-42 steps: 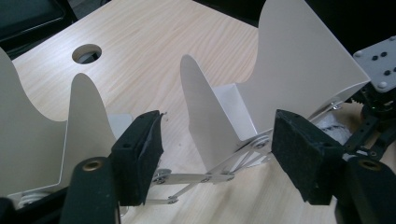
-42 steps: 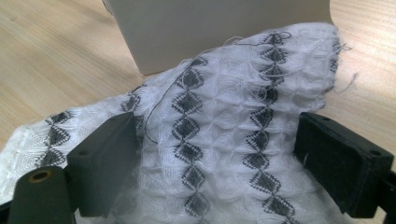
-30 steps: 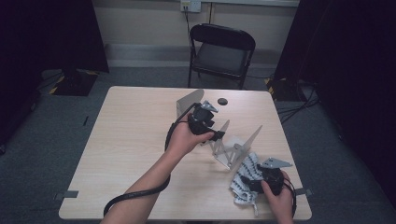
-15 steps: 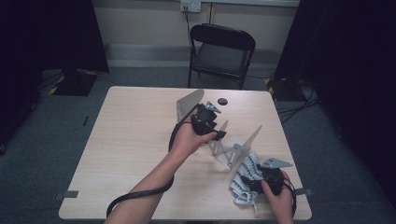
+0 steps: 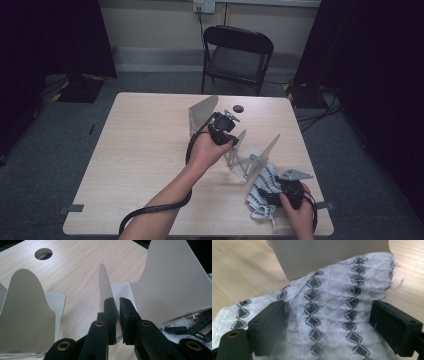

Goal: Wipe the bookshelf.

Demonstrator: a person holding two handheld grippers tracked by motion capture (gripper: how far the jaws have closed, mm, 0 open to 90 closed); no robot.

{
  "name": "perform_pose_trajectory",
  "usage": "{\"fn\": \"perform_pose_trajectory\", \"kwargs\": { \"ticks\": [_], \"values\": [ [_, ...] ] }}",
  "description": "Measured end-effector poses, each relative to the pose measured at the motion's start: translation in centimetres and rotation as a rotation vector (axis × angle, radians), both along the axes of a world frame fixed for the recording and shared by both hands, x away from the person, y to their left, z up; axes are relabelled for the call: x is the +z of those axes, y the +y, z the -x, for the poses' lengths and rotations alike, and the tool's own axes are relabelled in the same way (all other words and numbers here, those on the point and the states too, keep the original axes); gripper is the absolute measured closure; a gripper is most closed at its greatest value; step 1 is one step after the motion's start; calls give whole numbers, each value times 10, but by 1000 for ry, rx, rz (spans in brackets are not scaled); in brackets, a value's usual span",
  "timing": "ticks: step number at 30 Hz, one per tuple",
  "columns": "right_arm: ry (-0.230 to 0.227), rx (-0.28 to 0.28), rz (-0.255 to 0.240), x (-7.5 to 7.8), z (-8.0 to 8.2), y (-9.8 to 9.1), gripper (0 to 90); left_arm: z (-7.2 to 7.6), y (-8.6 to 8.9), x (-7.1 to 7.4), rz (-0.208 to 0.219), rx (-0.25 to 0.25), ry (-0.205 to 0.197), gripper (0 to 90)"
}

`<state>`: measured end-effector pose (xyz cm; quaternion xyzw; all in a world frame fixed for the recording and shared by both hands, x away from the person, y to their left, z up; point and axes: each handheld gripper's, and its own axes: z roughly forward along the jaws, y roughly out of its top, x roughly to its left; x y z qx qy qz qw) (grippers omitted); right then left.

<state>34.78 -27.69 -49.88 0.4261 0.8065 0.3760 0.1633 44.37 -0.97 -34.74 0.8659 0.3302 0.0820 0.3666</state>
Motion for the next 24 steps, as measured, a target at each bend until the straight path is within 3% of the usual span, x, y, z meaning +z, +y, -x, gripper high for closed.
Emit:
{"fn": "perform_pose_trajectory", "kwargs": {
  "ticks": [5, 11, 17, 21, 24],
  "values": [
    [0, 0, 0, 0, 0, 0, 125, 3, 6, 3, -47, 0, -19, 897],
    [0, 1, 0, 0, 0, 0, 125, 5, 16, 1, -25, 5, -13, 891],
    [0, 1, 0, 0, 0, 0, 125, 0, 15, -9, -8, 8, -11, 735],
    [1, 3, 0, 0, 0, 0, 125, -3, 10, -14, -25, -5, 2, 754],
    [2, 4, -1, 0, 0, 0, 125, -4, 8, -15, -34, -2, 14, 846]
  ]
}}
